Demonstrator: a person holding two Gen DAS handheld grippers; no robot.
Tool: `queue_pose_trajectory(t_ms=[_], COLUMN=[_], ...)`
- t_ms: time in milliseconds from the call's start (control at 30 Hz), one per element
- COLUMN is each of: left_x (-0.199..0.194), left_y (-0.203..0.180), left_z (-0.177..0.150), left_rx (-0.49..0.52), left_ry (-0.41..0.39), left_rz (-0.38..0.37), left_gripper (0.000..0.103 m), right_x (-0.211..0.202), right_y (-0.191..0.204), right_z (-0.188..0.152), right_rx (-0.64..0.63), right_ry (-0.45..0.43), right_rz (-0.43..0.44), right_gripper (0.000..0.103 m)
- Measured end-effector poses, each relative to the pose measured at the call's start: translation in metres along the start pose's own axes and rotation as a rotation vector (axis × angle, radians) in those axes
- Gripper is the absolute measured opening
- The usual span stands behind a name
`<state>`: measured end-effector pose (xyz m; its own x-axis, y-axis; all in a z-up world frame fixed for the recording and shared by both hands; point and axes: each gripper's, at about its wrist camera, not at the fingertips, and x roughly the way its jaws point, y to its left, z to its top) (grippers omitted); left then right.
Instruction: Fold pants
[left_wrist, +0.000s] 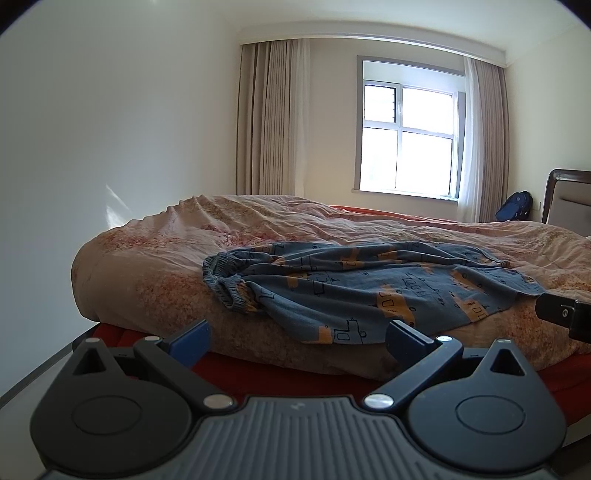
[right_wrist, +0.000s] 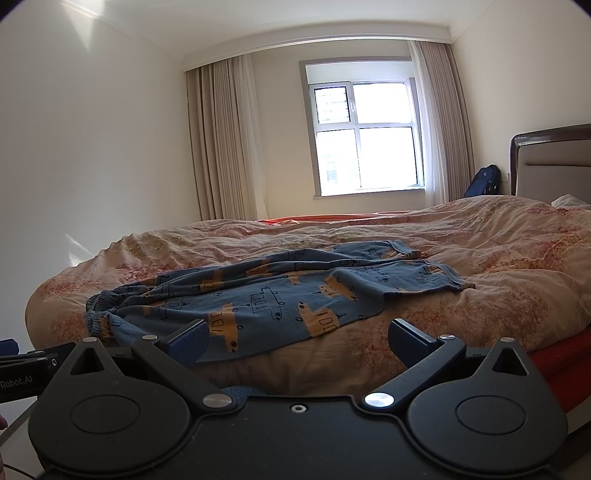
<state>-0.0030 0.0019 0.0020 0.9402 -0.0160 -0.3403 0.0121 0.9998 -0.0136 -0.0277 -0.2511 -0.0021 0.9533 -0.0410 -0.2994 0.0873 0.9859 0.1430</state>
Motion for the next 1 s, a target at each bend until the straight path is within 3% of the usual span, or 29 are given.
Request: queue_pose_trajectory(t_ms=[1000], left_x=[-0.0004], left_y=[0.0004], left_z=[-0.0005], left_rx=[0.0], left_ry=[-0.001], left_rz=[0.0], left_gripper=[0.103], right_x=[0.0006], right_y=[0.001], right_z=[-0.0016], right_rx=[0.001], right_ry=[0.003], right_rz=[0.001], right_gripper=[0.103])
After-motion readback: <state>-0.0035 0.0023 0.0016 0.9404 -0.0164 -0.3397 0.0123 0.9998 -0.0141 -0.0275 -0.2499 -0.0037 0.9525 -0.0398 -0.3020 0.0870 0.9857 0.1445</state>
